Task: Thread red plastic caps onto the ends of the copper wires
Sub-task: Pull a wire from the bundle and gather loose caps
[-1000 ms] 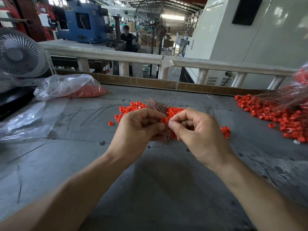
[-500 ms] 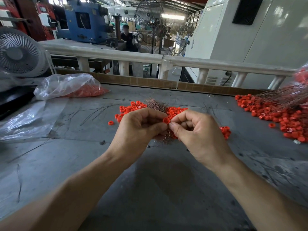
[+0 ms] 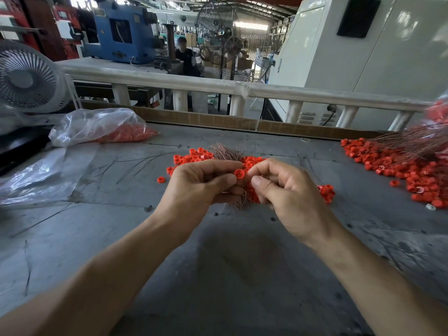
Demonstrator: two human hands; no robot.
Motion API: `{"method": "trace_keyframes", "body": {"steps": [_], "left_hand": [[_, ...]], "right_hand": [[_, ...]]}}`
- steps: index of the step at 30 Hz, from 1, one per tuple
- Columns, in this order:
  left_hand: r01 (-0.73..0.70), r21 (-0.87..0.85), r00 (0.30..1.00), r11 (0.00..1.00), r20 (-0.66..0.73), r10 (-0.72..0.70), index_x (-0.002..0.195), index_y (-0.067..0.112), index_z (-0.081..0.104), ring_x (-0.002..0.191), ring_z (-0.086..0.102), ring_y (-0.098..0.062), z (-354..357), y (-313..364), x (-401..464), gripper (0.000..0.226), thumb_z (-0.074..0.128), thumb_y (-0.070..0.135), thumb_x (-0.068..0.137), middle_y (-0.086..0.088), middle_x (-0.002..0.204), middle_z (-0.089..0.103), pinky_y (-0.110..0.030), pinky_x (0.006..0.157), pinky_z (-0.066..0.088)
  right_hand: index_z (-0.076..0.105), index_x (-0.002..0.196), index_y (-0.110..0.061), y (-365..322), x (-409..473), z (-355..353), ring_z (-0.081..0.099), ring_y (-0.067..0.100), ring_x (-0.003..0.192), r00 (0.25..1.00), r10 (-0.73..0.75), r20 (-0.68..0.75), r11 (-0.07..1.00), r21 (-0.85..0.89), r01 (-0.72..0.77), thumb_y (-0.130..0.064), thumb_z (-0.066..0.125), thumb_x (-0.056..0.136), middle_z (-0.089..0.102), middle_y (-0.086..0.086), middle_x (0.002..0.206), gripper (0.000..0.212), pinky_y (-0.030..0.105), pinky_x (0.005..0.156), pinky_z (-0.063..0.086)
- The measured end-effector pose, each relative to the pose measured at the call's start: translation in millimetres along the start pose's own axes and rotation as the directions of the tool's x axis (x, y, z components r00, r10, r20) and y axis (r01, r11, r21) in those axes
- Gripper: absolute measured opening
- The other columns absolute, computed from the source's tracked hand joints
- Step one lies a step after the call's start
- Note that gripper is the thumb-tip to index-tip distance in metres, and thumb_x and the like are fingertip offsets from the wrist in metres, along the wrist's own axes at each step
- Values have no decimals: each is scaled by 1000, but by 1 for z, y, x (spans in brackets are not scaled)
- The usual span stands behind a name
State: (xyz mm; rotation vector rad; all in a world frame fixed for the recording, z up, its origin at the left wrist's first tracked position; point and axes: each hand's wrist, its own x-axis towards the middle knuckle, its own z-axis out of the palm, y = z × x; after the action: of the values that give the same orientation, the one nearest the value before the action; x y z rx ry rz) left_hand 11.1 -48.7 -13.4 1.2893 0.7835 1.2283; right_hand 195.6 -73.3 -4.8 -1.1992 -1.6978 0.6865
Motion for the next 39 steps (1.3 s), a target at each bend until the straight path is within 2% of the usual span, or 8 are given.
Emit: {"method": "trace_keyframes", "body": {"steps": [5,11,17,20,22,28,33,39], "left_hand": [[26,-91,999,995,26,-24,93,14,80,78,74,-24,-2,2,1,18,73,12,77,-18,87,76,-29,70,61],[46,-139,996,989,81,-35,98,6,76,83,75,-28,-3,3,0,21,73,13,79,-23,99,75,-33,70,62],[66,-175,996,982,74,-54,104,1,70,91,75,-31,-5,3,0,27,74,13,81,-23,100,75,-35,78,62],[68,-190,997,979,36,-63,101,2,69,89,75,-30,-4,2,1,26,74,13,79,-23,98,75,-30,73,61],[71,-198,997,978,28,-67,101,2,69,88,75,-30,-5,2,1,25,74,12,78,-23,96,75,-30,72,61],[79,-173,997,982,8,-79,101,1,69,88,76,-30,-4,3,0,27,74,13,78,-22,96,76,-29,71,61],[88,-166,996,982,9,-88,103,1,68,88,76,-30,-3,2,0,25,73,11,81,-21,96,76,-29,71,61],[95,-164,995,982,23,-92,104,0,68,89,76,-30,-2,3,-1,24,73,10,82,-22,97,76,-29,72,61]], "right_hand": [[69,97,-33,3,-1,2,59,5,60,996,59,70,996,69,-64,-14,54,102,72,-2,74,24,18,53,44],[64,114,-25,3,0,3,69,10,68,992,95,89,986,126,-106,-12,59,102,75,-4,78,18,30,61,51],[69,111,-20,1,3,-4,73,14,80,990,124,73,980,145,-134,-11,62,100,78,-2,87,16,21,71,52],[73,95,-29,13,8,-17,71,9,75,969,138,-207,979,-122,-166,-21,68,95,77,-8,83,10,28,71,52],[73,83,-32,22,11,-26,67,3,72,934,124,-335,925,-301,-231,-27,73,90,73,-13,75,9,21,68,52],[72,73,-39,34,10,-25,62,-1,68,963,174,-205,828,-498,-256,-37,81,82,68,-22,69,13,24,59,45],[67,71,-32,37,12,-17,59,6,65,938,182,-295,726,-603,-330,-49,77,83,61,-15,64,23,24,53,38],[69,70,-30,44,12,-18,61,3,65,941,195,-278,795,-517,-318,-35,78,87,66,-14,66,20,27,59,46]]}}
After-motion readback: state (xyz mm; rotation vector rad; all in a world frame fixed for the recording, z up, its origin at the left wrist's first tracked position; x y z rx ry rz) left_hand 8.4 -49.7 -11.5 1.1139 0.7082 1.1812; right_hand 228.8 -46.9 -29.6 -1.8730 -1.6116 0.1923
